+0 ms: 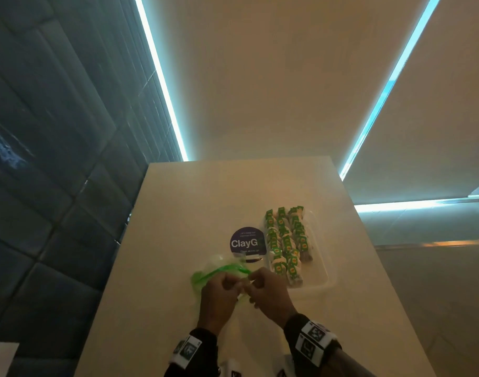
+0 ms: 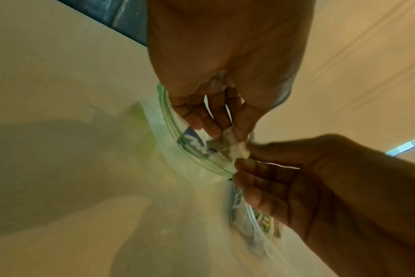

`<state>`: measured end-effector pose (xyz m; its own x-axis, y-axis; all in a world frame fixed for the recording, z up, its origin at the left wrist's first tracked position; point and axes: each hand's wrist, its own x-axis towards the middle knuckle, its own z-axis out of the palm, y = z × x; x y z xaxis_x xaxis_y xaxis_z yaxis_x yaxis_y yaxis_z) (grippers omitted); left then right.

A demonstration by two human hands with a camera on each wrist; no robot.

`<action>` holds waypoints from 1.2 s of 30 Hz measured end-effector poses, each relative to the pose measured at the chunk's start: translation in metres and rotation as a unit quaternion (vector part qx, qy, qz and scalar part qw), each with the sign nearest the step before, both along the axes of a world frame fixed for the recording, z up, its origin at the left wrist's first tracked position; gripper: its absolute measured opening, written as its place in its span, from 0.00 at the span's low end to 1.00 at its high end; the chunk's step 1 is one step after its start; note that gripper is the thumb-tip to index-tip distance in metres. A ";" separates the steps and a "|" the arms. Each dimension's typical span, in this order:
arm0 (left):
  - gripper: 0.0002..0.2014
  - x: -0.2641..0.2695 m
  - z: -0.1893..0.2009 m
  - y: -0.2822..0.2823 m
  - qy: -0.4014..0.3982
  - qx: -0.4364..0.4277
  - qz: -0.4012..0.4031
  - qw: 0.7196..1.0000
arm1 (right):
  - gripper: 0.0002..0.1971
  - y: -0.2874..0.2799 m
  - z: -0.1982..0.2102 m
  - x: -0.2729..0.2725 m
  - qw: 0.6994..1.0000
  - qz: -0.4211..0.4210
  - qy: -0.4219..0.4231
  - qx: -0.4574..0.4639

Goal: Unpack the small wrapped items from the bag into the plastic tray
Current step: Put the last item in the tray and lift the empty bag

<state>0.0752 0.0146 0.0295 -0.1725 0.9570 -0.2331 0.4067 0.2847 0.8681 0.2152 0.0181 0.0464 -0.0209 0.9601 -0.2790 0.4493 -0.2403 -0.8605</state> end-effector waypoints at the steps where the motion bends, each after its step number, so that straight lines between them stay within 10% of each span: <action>1: 0.05 0.001 -0.002 -0.002 0.002 0.008 0.006 1.000 | 0.13 -0.001 0.001 -0.002 0.998 -0.031 0.041 -0.024; 6: 0.04 0.005 -0.008 -0.014 -0.010 0.035 -0.018 0.999 | 0.15 -0.004 0.008 -0.005 0.975 -0.113 0.163 -0.102; 16: 0.09 -0.005 -0.015 -0.023 -0.145 -0.068 -0.009 0.987 | 0.09 -0.004 0.000 0.002 0.997 0.012 0.032 -0.069; 23: 0.01 -0.001 -0.010 -0.016 -0.177 -0.092 0.018 0.980 | 0.07 -0.011 0.000 0.004 0.977 -0.085 0.152 -0.127; 28: 0.09 0.005 -0.022 0.001 0.019 -0.016 -0.022 0.999 | 0.02 -0.006 -0.006 0.010 0.984 -0.120 0.100 -0.083; 32: 0.17 0.000 -0.058 0.002 0.256 0.010 -0.147 0.955 | 0.02 -0.006 -0.005 0.015 0.996 -0.081 0.033 -0.034; 36: 0.25 -0.007 -0.080 -0.002 0.314 -0.038 -0.216 0.924 | 0.03 -0.009 0.003 0.036 0.996 -0.081 0.027 -0.022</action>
